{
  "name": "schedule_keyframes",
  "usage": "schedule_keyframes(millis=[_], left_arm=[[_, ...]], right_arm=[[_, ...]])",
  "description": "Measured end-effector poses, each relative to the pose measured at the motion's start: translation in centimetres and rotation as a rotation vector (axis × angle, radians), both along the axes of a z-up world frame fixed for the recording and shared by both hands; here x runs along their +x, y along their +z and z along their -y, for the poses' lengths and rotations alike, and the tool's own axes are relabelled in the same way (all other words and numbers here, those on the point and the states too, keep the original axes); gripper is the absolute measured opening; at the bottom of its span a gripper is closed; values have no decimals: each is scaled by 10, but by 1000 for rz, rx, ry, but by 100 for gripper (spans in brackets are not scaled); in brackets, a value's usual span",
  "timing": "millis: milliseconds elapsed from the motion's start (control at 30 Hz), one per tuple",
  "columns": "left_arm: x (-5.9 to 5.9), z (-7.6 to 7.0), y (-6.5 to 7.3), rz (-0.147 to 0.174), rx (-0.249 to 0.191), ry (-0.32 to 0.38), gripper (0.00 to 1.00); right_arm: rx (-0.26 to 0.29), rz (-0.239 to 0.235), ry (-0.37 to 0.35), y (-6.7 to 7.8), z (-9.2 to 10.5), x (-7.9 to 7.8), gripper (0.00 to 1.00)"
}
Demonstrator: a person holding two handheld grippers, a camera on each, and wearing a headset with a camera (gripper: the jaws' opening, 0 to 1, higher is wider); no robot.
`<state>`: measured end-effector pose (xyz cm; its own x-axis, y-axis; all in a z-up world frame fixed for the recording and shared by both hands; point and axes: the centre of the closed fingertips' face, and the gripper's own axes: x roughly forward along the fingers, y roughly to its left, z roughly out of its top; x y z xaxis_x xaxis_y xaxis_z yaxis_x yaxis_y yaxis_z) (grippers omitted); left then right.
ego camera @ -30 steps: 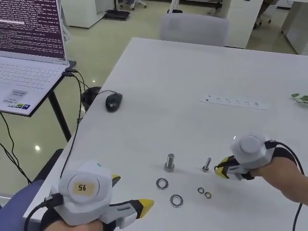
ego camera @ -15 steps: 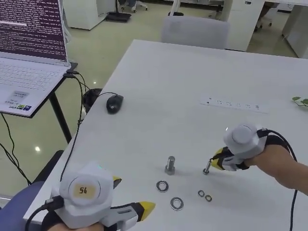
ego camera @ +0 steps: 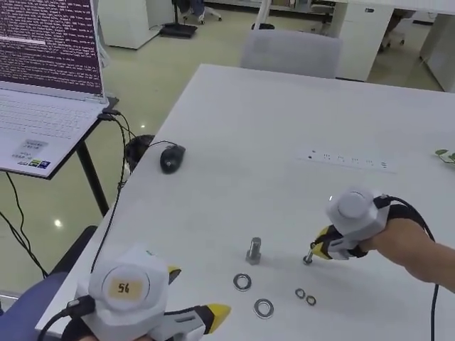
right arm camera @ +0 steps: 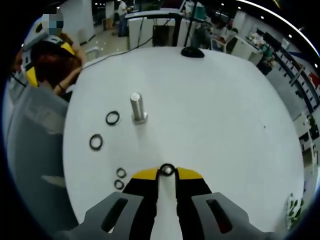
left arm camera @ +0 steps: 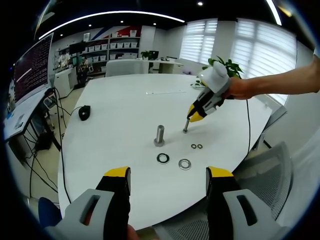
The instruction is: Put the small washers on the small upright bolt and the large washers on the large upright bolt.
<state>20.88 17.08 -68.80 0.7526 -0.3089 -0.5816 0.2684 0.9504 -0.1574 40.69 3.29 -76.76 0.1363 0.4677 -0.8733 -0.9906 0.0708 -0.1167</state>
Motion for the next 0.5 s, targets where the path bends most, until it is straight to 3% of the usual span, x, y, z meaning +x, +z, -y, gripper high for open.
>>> schedule_keyframes(millis=[500], left_arm=[[-3,0,-4,-11,0,1,60]], right_arm=[[-57,3,43,0,0,-1,13]])
